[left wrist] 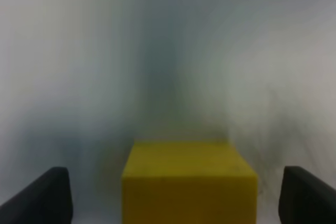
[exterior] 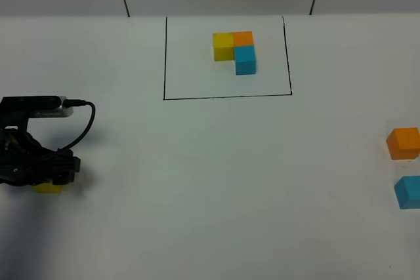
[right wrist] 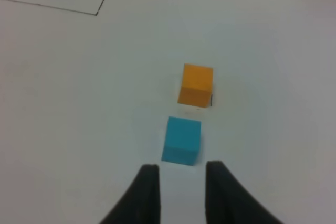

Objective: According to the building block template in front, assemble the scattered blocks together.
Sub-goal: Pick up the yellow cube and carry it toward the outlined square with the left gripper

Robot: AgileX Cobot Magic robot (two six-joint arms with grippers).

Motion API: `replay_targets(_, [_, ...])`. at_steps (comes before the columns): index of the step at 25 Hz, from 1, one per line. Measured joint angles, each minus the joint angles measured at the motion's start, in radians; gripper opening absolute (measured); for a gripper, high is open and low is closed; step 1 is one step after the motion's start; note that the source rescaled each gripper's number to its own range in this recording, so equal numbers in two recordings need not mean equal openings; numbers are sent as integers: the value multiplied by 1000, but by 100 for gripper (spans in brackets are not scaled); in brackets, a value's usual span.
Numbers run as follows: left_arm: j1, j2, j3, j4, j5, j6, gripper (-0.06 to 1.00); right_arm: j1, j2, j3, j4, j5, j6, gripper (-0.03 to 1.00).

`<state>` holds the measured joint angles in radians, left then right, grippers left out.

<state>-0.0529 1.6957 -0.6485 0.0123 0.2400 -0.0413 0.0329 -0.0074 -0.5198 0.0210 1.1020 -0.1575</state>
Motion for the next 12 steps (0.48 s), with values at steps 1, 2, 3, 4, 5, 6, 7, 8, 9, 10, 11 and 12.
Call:
replay_targets(1, [0,7,0,0,-1,0,97,0,0,0,0,0,0,24])
replay_targets(2, [0,11,0,0,-1,0,94,0,0,0,0,0,0,24])
replay_targets(3, [0,16,0,0,-1,0,90,0,0,0,0,0,0,24])
replay_targets(4, [0,19,0,0,-1,0,84,0,0,0,0,0,0,24])
replay_targets(5, [0,21,0,0,-1,0,77,0,0,0,0,0,0,24])
replay_targets(6, [0,21,0,0,-2,0,70,0,0,0,0,0,0,24])
replay_targets(7, [0,22,0,0,-2,0,60,0,0,0,0,0,0,24])
replay_targets(8, [0,22,0,0,-5,0,56,0,0,0,0,0,0,24])
replay_targets(9, [0,22,0,0,-6,0,56,0,0,0,0,0,0,24])
replay_targets(10, [0,22,0,0,-6,0,56,0,0,0,0,0,0,24])
replay_targets(11, [0,22,0,0,-6,0,56,0,0,0,0,0,0,24])
replay_targets(12, [0,22,0,0,-6,0,56,0,0,0,0,0,0,24])
